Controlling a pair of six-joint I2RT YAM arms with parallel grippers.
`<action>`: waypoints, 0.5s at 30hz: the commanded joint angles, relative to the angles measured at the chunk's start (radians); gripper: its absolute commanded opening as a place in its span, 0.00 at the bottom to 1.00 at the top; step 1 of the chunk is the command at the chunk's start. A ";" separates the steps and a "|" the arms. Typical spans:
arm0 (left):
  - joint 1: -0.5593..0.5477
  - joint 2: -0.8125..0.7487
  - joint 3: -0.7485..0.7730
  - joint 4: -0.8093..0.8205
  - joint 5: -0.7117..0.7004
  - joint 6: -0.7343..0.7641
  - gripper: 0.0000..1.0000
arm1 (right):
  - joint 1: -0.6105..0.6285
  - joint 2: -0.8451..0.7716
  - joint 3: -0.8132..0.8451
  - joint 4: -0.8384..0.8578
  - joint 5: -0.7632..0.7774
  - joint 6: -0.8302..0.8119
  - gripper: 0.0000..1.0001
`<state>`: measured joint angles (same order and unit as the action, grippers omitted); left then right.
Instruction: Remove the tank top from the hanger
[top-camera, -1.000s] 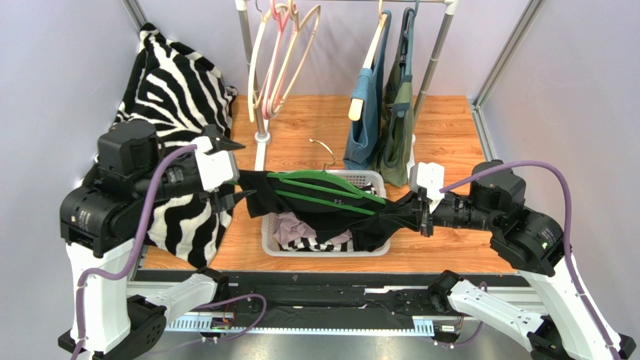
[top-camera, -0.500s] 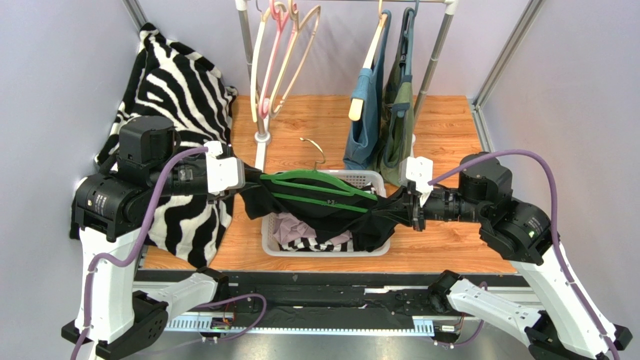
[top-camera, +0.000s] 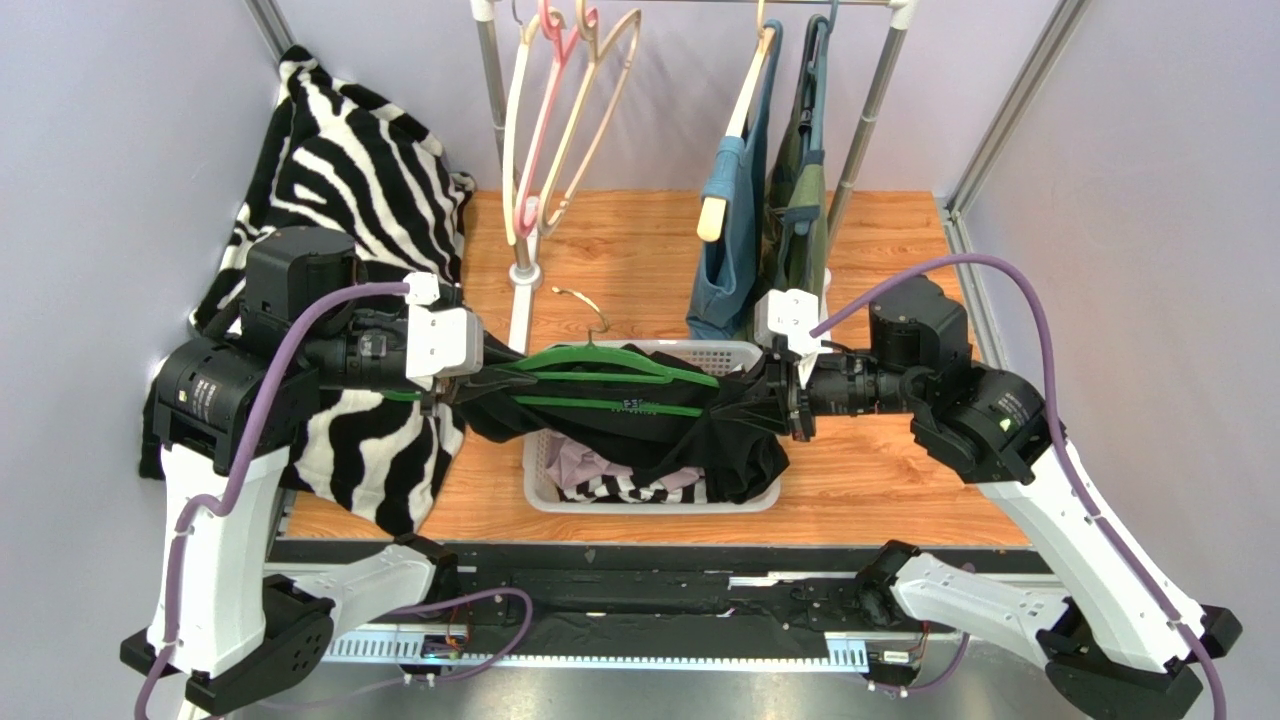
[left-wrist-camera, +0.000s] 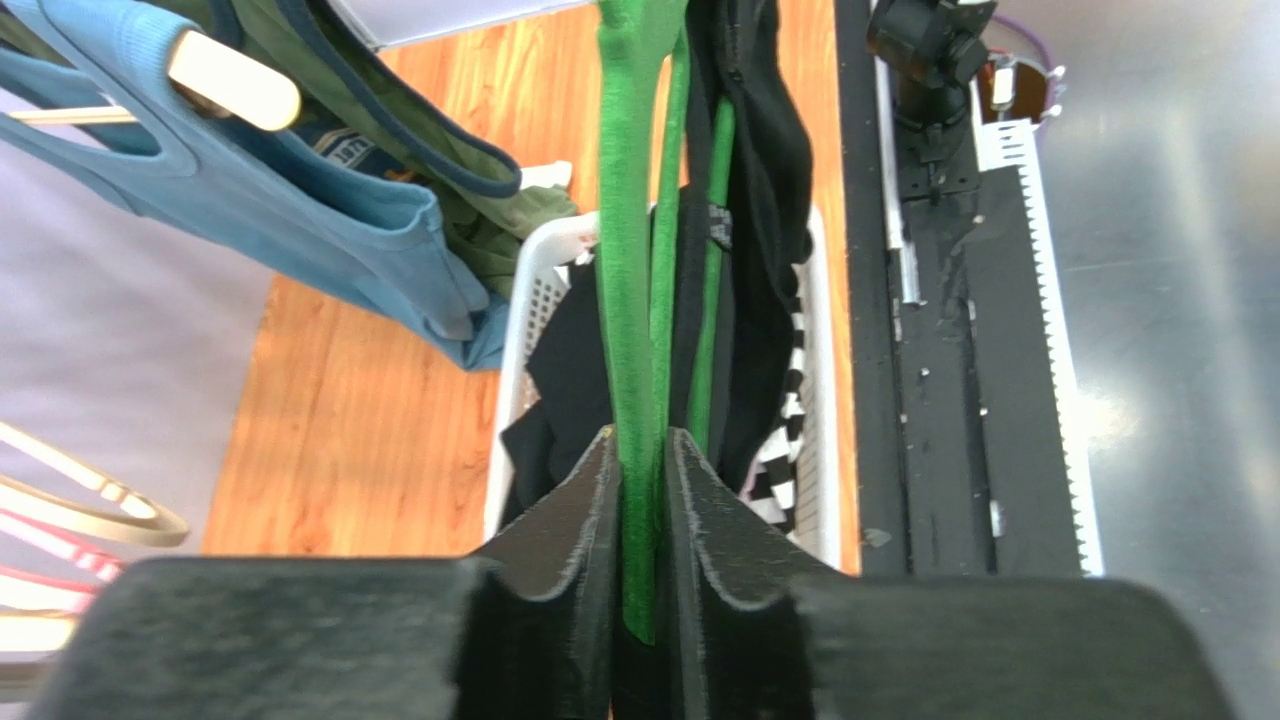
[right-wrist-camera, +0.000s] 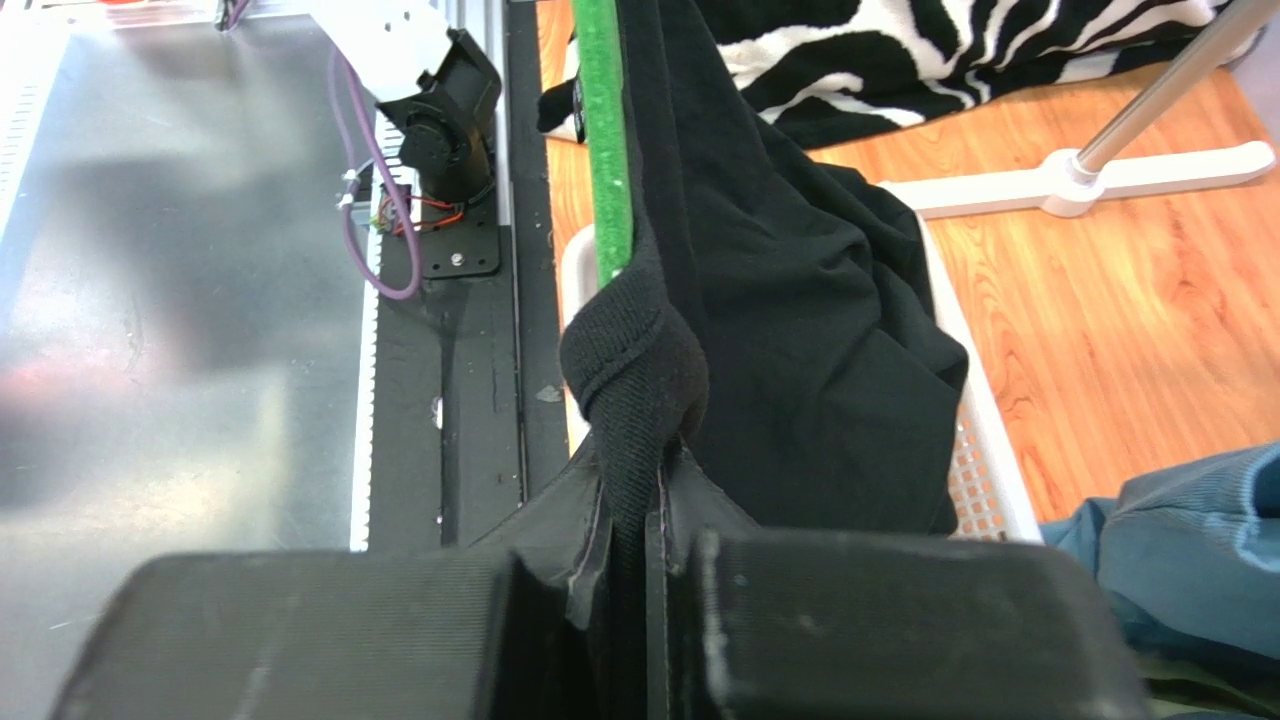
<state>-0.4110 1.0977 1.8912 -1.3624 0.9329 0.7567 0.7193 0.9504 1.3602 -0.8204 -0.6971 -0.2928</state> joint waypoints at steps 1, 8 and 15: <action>-0.008 -0.001 0.003 -0.027 0.092 -0.026 0.18 | 0.009 0.007 0.036 0.129 -0.013 0.026 0.00; -0.009 0.010 0.011 -0.009 0.124 -0.053 0.00 | 0.014 0.033 0.030 0.173 0.030 0.040 0.00; -0.009 -0.005 -0.041 0.055 0.034 -0.097 0.00 | 0.014 0.012 0.001 0.194 0.310 0.070 0.27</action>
<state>-0.4084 1.0969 1.8851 -1.3659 0.9371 0.6846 0.7246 0.9752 1.3602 -0.7738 -0.5961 -0.2775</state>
